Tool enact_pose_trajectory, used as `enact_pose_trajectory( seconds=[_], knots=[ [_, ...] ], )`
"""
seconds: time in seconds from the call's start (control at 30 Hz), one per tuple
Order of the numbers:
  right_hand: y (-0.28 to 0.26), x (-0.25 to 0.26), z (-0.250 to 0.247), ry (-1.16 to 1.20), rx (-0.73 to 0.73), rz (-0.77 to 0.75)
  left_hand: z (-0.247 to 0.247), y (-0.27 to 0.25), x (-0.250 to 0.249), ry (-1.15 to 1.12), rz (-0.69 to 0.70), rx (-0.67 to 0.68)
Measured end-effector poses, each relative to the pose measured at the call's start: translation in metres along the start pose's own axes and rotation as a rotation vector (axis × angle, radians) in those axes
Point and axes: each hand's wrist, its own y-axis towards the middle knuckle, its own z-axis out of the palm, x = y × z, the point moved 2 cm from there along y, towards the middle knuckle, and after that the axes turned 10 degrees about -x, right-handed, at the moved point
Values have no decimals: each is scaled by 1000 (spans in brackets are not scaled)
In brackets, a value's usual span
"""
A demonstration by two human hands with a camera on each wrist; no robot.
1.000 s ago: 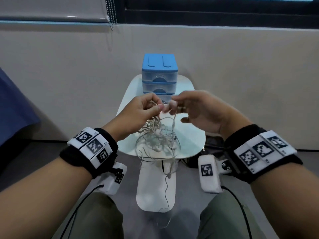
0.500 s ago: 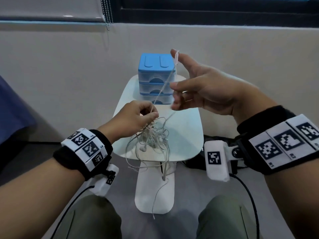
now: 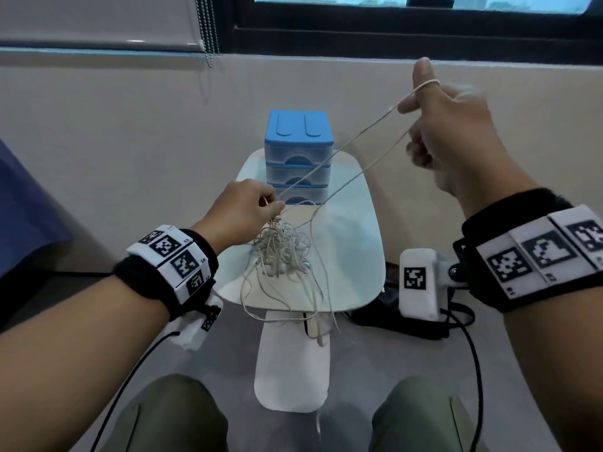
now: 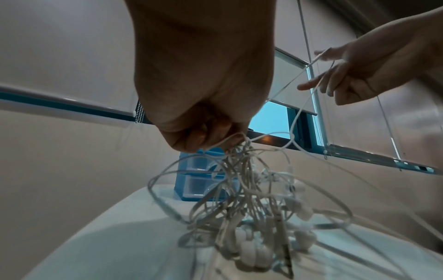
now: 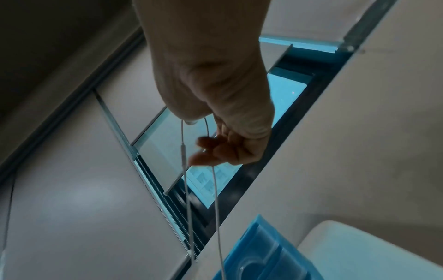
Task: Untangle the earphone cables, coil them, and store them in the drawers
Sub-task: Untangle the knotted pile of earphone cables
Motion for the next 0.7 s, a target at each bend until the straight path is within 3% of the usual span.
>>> enact_pose_trajectory(
  seconds=[0.07,0.13,0.2,0.3,0.33,0.4,0.53,0.6,0.7],
  knots=[
    [-12,-1,3,138,85,172,0,1,-4,10,-35,10],
    [-19,4,10,247,127,194,3,1,-7,-82,-113,42],
    [-23,8,16,185,85,-13,6,-2,-9,-230,-216,87],
    [-19,6,21,-308,-54,-549,8,-4,-12,-331,-286,71],
    [-18,5,21,-457,-103,-658,8,-5,-12,-334,-289,55],
    [-14,3,14,-636,-195,-733,7,-4,-7,-313,-279,26],
    [-8,-15,4,-810,-165,-670,9,-7,4,-206,-240,28],
    [-10,-31,10,-934,-34,-602,10,-13,-2,-126,-191,52],
    [-18,-73,24,-1002,221,-377,19,-24,-12,-57,-113,56]
  ],
)
